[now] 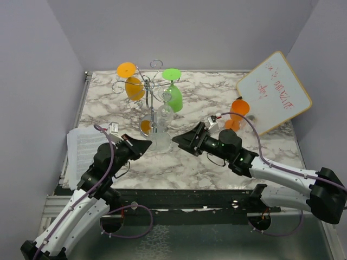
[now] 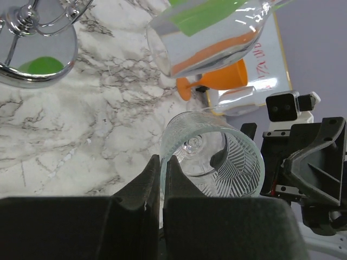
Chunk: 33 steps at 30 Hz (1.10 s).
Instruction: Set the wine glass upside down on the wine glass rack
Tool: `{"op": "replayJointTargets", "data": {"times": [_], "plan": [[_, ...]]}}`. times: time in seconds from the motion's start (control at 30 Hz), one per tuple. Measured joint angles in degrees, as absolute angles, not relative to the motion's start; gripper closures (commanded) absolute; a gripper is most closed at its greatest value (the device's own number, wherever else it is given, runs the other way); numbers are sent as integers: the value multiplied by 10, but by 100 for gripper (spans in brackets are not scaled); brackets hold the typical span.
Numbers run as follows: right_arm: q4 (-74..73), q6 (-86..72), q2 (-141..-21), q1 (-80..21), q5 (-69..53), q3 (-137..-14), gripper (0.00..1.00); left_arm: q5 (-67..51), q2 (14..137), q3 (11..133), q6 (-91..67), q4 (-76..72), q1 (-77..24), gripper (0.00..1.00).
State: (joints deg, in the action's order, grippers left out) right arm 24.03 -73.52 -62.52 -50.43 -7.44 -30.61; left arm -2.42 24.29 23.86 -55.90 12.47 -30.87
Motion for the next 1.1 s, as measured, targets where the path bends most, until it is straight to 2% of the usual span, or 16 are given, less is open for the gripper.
{"op": "replayJointTargets", "data": {"times": [0.33, 0.7, 0.97, 1.1], "plan": [[234, -719, -629, -521, -1, -359, 13, -39, 228, 247, -677, 121, -309, 100], [185, -692, -551, -521, 64, -352, 14, -43, 243, 254, -709, 92, -309, 100], [172, -659, -566, -521, 89, -349, 1, -61, 251, 260, -724, 74, -309, 100], [217, -660, -595, -521, 78, -342, 0, -87, 255, 264, -747, 64, -309, 100]]}}
